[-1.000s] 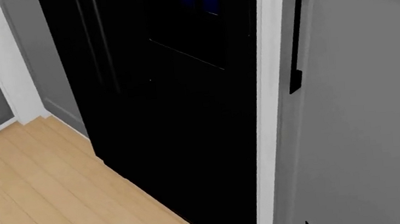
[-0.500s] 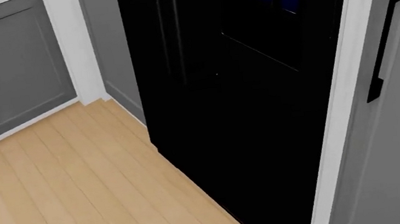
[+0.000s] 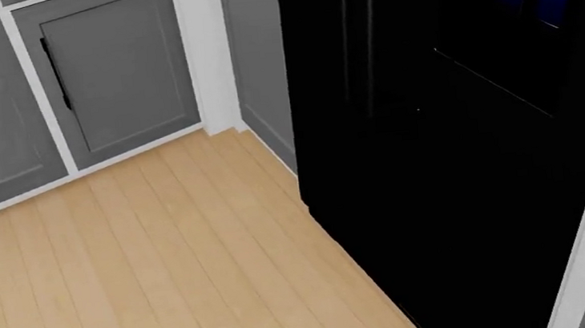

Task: Navigate to the hood.

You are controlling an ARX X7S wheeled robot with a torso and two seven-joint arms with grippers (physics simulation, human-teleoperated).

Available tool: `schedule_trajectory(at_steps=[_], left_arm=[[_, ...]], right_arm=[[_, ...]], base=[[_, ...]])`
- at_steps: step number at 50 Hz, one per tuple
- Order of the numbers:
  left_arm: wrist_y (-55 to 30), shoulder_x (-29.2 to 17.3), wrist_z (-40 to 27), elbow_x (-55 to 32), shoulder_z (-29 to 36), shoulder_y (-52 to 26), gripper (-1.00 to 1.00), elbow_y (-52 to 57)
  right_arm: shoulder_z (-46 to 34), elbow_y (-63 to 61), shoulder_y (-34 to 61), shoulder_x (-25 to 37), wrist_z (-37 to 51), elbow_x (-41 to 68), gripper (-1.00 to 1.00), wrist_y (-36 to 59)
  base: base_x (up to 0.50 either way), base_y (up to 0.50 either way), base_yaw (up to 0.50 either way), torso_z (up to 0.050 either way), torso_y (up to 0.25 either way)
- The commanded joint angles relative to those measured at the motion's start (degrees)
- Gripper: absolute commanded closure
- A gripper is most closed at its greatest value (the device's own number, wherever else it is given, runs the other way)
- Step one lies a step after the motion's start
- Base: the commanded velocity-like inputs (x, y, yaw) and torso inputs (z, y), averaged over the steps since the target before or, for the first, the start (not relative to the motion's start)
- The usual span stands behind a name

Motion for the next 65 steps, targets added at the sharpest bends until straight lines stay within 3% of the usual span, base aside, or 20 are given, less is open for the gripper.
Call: schedule_trajectory(at_steps=[1,65], left_arm=[[0.1,-0.1,-0.5,-0.2,0.3,-0.2,-1.00,-0.2],[0.6,-1.6,-1.4,-1.7,2.4,-0.1,-1.00,0.6]], right_arm=[[-0.3,0.0,0.0,0.3,0.3,0.3,-1.00,-0.2],[-2.1,-0.8,0.0,2.1,1.4,2.1,-1.00,0.2]], base=[[0.01,0.02,0.50,0.000,0.000],[0.01,0.03,0.50,0.000,0.000]])
